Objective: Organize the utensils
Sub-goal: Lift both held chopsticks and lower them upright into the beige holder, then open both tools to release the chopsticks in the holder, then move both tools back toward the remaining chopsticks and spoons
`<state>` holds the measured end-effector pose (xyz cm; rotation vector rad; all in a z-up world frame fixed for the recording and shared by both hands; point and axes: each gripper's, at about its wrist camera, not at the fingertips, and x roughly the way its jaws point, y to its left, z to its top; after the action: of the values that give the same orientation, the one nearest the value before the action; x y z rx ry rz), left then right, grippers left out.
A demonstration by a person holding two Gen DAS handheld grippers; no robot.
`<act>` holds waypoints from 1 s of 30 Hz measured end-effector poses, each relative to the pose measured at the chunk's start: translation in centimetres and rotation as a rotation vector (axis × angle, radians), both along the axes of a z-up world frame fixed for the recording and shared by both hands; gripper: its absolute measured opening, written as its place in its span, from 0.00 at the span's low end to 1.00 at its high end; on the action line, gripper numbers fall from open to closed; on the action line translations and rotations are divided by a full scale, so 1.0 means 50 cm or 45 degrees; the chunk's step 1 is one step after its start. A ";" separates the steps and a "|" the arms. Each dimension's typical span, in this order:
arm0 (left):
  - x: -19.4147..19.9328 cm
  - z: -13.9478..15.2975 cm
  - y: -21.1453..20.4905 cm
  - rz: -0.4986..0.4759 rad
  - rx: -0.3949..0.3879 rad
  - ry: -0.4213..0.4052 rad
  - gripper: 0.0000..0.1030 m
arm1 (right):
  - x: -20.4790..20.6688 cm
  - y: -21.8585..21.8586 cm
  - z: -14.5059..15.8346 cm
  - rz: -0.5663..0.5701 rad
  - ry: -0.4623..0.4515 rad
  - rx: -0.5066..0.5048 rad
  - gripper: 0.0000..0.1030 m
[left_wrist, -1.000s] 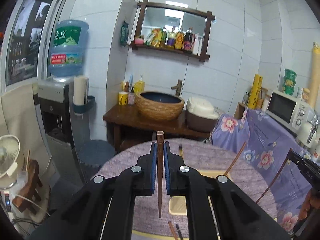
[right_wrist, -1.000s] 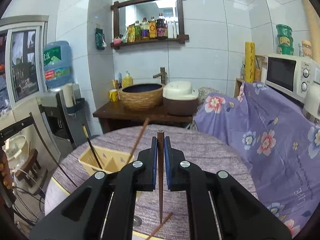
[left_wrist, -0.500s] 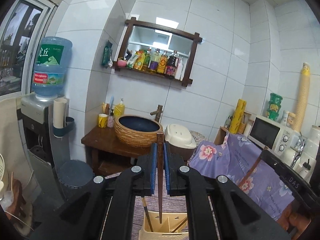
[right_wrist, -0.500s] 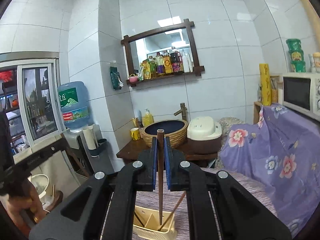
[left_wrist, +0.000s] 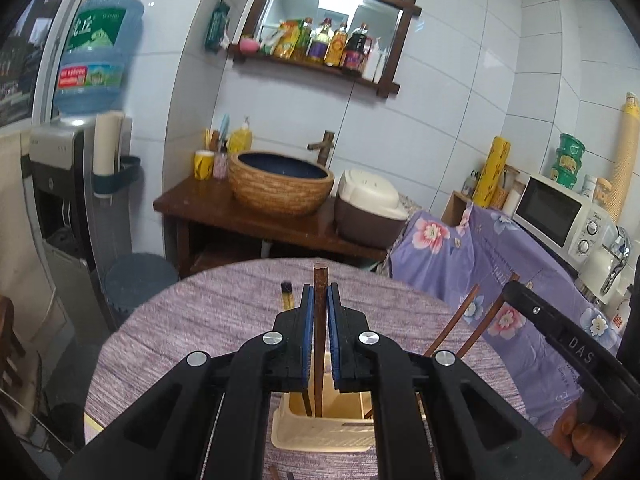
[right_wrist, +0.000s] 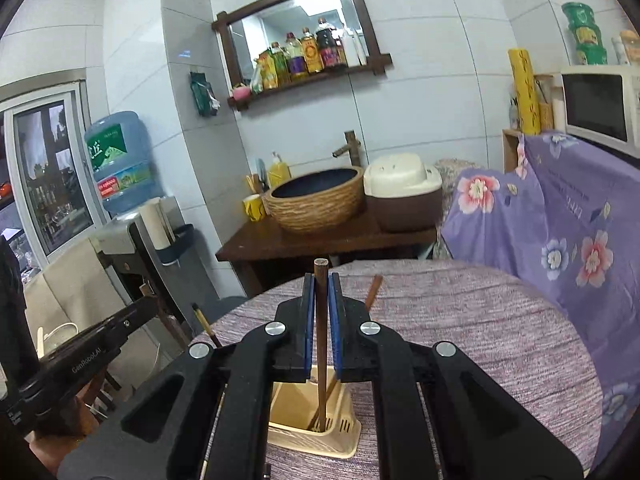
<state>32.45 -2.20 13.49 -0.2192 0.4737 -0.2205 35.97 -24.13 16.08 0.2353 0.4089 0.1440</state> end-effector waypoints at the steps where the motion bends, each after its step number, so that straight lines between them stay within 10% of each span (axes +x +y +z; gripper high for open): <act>1: 0.004 -0.008 0.002 0.000 -0.003 0.013 0.08 | 0.004 -0.003 -0.006 0.000 0.010 0.006 0.08; 12: 0.020 -0.052 0.007 -0.014 -0.012 0.083 0.08 | 0.005 -0.005 -0.032 -0.002 0.015 -0.007 0.09; 16: 0.002 -0.054 0.011 -0.024 -0.013 0.071 0.49 | -0.018 0.002 -0.042 0.003 -0.002 -0.042 0.26; 18: -0.018 -0.055 0.016 -0.027 -0.002 0.050 0.54 | -0.036 0.002 -0.046 0.006 -0.022 -0.041 0.47; 21: -0.054 -0.071 0.022 -0.069 0.021 0.045 0.67 | -0.068 0.006 -0.061 0.045 -0.027 -0.071 0.48; 30: -0.146 -0.210 0.056 -0.053 0.137 0.228 0.70 | -0.149 0.031 -0.214 0.130 0.185 -0.237 0.48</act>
<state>25.15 0.58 3.00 -0.1240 0.6669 -0.2164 28.52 -22.56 5.37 0.0417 0.5762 0.1883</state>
